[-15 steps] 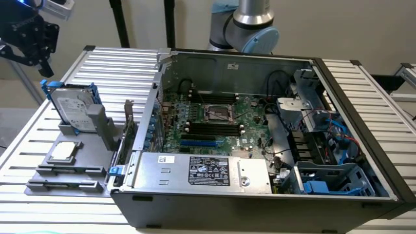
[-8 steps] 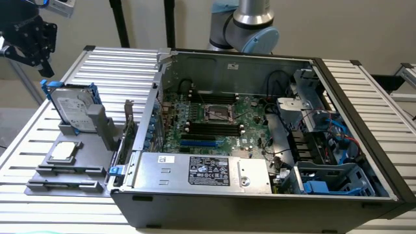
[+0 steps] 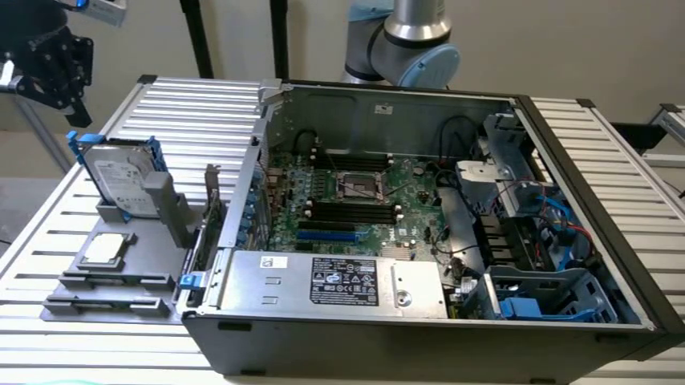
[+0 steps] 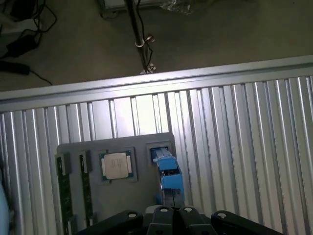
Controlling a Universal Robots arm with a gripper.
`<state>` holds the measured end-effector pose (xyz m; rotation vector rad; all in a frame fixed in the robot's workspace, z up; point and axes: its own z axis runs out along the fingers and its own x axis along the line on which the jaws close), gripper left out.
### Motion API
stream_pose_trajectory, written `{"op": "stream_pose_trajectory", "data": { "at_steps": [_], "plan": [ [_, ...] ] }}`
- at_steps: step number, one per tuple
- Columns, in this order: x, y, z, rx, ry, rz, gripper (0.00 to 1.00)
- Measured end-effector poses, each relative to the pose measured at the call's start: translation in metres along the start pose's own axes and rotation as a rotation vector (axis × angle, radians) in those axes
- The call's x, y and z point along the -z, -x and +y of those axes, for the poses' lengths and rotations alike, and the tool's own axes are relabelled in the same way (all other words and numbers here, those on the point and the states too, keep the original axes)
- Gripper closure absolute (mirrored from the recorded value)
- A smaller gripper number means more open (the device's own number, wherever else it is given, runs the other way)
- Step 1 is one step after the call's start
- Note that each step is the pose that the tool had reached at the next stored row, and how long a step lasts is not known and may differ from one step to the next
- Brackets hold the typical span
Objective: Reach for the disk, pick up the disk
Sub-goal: 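Pick up the disk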
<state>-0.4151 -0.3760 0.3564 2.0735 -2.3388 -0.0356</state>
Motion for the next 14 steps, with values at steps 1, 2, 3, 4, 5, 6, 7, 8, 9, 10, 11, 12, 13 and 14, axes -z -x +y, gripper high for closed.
{"op": "stream_pose_trajectory", "data": {
  "at_steps": [1,2,3,4,5,6,7,8,9,10,11,12,13,14],
  "plan": [
    [-0.0001,0.0000,-0.0003,0.011,-0.0001,0.0003,0.89],
    [-0.0001,0.0000,-0.0004,0.023,-0.0001,0.0006,0.89],
    [-0.0002,0.0000,-0.0005,0.033,0.0000,0.0009,0.89],
    [-0.0003,0.0001,-0.0006,0.043,0.0000,0.0012,0.89],
    [-0.0003,0.0002,-0.0006,0.052,0.0000,0.0015,0.89],
    [-0.0005,0.0004,-0.0006,0.060,-0.0002,0.0017,0.89],
    [-0.0005,0.0008,-0.0005,0.067,-0.0002,0.0019,0.89],
    [-0.0007,0.0011,-0.0005,0.075,-0.0006,0.0021,0.89],
    [-0.0010,0.0015,-0.0004,0.084,-0.0012,0.0022,0.89],
    [-0.0011,0.0020,-0.0004,0.093,-0.0017,0.0025,0.89],
    [-0.0013,0.0025,-0.0004,0.101,-0.0023,0.0027,0.89],
    [-0.0015,0.0032,-0.0002,0.108,-0.0029,0.0027,0.89],
    [-0.0015,0.0039,-0.0002,0.115,-0.0029,0.0029,0.89],
    [-0.0015,0.0048,0.0000,0.121,-0.0030,0.0031,0.89]
  ]
}}
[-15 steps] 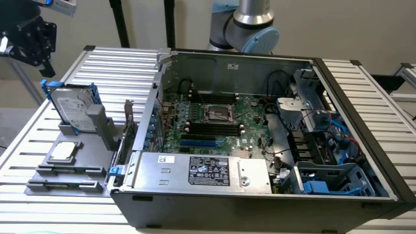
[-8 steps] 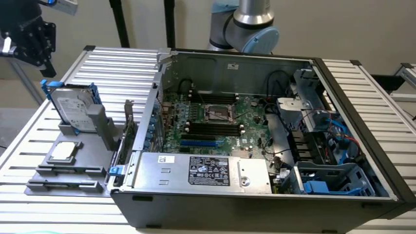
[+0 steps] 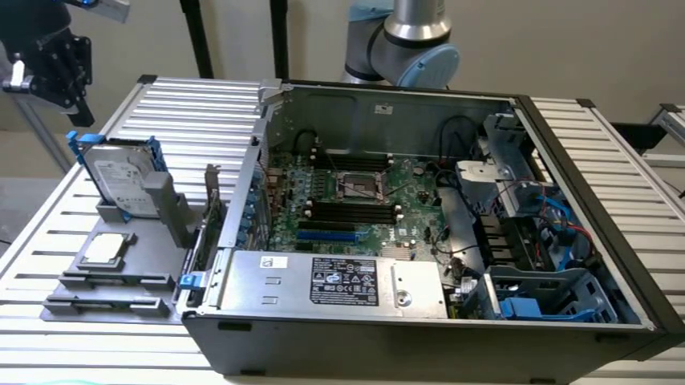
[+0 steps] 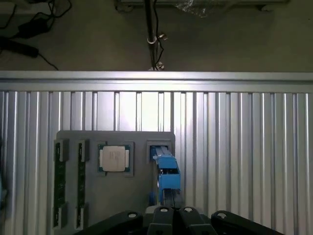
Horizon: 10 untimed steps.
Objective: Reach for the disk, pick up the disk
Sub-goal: 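Pick up the disk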
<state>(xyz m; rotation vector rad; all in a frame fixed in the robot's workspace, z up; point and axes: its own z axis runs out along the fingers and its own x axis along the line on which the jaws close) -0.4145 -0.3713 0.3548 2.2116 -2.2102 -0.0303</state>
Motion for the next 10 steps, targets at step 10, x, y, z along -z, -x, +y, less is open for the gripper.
{"op": "stream_pose_trajectory", "data": {
  "at_steps": [10],
  "plan": [
    [0.0000,0.0013,0.0000,0.008,0.0000,0.0002,0.64]
  ]
}}
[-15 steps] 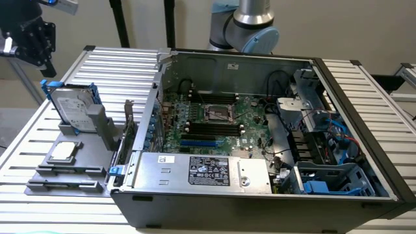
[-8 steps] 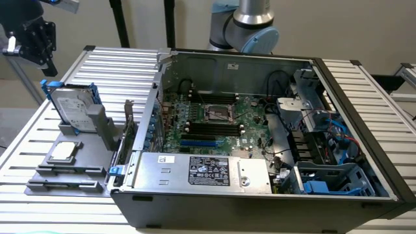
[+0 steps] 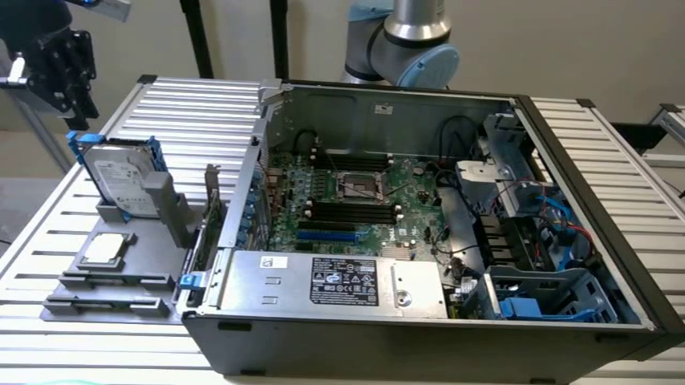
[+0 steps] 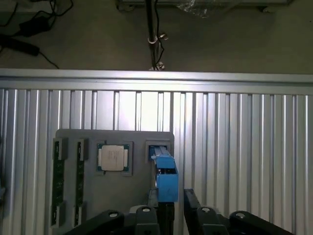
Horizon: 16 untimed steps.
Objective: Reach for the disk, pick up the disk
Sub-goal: 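Pick up the disk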
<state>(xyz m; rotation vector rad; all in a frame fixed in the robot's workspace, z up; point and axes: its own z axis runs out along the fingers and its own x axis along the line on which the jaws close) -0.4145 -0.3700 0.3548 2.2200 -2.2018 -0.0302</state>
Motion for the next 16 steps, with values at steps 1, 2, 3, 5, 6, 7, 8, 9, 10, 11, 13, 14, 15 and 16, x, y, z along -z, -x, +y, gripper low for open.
{"op": "stream_pose_trajectory", "data": {
  "at_steps": [1,2,3,5,6,7,8,9,10,11,13,14,15,16],
  "plan": [
    [0.0000,0.000,0.0000,0.000,0.0000,0.0000,0.64],
    [0.0000,0.000,0.0000,0.000,0.0000,0.0000,0.58],
    [-0.0001,0.000,0.0000,0.000,0.0001,0.0000,0.53],
    [-0.0004,0.000,-0.0001,0.001,0.0001,0.0001,0.47],
    [-0.0009,0.000,-0.0001,0.001,0.0000,0.0000,0.47],
    [-0.0014,0.000,0.0000,0.001,0.0000,0.0000,0.40],
    [-0.0022,0.000,-0.0001,0.002,-0.0001,0.0000,0.40],
    [-0.0034,0.000,-0.0001,0.002,-0.0001,0.0000,0.40],
    [-0.0046,0.000,-0.0001,0.002,0.0000,0.0000,0.40],
    [-0.0061,0.000,-0.0001,0.002,0.0000,0.0000,0.40],
    [-0.0097,0.000,-0.0002,0.003,0.0000,0.0001,0.40],
    [-0.0116,0.000,-0.0003,0.003,-0.0001,0.0000,0.40],
    [-0.0133,0.000,-0.0003,0.004,0.0000,0.0001,0.40],
    [-0.0152,0.000,-0.0004,0.004,-0.0001,0.0000,0.40]
  ]
}}
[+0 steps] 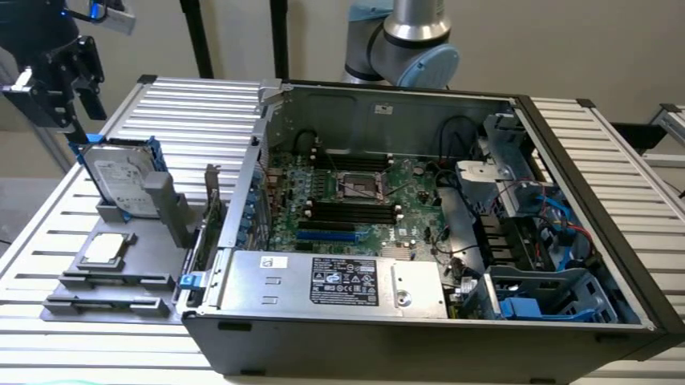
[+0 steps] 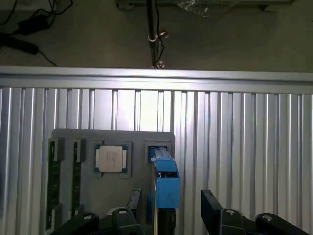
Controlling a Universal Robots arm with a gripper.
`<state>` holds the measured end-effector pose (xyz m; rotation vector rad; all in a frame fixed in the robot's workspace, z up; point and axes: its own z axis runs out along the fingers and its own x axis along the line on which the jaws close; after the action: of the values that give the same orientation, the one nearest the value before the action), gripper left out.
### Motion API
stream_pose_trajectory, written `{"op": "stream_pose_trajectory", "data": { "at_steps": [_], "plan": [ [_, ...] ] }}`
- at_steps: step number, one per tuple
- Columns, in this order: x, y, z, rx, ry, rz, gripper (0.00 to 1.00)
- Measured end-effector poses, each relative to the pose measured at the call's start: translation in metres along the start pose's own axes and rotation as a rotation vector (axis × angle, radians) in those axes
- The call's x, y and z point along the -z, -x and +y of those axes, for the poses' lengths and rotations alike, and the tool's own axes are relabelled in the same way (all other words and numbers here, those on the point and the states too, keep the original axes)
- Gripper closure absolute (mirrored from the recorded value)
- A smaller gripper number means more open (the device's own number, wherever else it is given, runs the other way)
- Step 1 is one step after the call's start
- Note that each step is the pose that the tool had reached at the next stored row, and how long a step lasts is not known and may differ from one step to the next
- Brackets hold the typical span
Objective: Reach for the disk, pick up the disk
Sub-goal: 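Pick up the disk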
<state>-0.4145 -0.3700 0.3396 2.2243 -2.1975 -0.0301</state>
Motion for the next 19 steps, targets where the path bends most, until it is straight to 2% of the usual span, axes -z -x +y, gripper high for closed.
{"op": "stream_pose_trajectory", "data": {
  "at_steps": [19],
  "plan": [
    [-0.0335,-0.001,0.0021,0.001,-0.0008,0.0001,0.40]
  ]
}}
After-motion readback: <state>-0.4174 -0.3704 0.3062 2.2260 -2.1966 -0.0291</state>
